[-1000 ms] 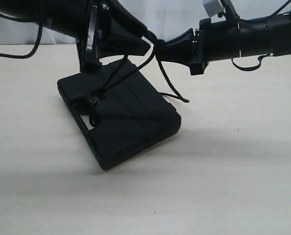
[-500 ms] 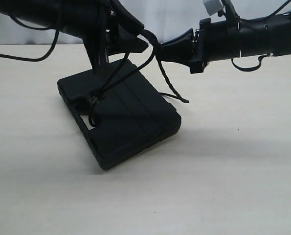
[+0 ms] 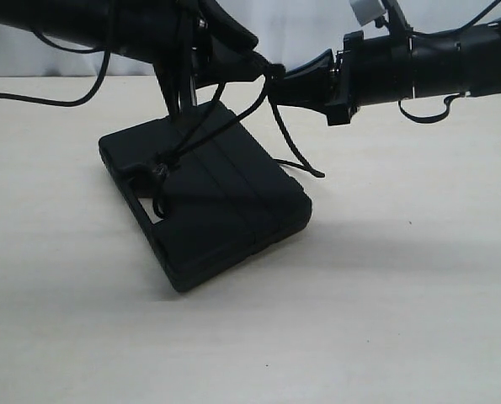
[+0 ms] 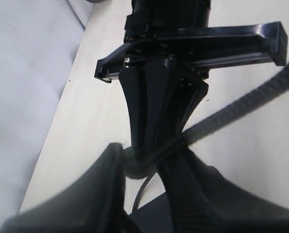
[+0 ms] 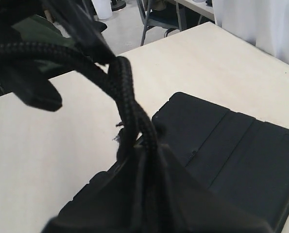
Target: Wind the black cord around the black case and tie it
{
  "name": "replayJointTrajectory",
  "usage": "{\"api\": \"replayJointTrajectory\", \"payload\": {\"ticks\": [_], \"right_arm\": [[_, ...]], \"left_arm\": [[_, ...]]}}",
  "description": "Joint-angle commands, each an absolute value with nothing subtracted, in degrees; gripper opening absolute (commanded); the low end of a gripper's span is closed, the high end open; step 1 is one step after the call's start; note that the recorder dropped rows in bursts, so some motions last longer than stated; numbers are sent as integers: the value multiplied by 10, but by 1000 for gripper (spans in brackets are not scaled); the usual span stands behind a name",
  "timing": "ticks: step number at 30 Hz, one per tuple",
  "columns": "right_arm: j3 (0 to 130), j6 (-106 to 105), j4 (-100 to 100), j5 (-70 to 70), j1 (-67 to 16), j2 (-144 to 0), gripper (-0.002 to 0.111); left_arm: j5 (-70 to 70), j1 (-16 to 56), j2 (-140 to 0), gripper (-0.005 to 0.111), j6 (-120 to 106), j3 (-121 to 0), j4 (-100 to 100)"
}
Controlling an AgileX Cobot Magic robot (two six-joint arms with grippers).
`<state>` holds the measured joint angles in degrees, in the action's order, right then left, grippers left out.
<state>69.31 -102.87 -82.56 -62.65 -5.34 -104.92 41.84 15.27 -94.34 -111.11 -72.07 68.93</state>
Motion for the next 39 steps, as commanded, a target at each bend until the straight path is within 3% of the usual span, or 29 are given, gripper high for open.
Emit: {"api": "replayJointTrajectory", "payload": {"ticks": [1,2,5,12,14,21,30,39], "right_arm": [[696,-1026,-832,-635,-54,-1044,5],[696,-1026,-832,-635,-54,-1044,5],[696,-1011,-831,-634,-54,-1044,9],[710,-954,-802,-601,-16,-1009,55],[723,-926,-774,-588,2,-989,59],[736,-942,-754,-611,2,-929,60],[736,-943,-680,-485,-90,-952,60],[736,-917,-612,-440,-93,-965,60]], "left_arm": [[439,154,-945,5,-1114,-721,703],[444,154,-945,0,-1114,-721,707],[448,154,-945,0,-1112,-721,734],[423,154,-945,0,-1107,-721,794],[418,154,-945,0,-1105,-721,828],[394,154,-966,0,-1109,-721,999],[451,154,-990,0,-1109,-721,999],[420,154,-990,0,-1109,-721,999]]}}
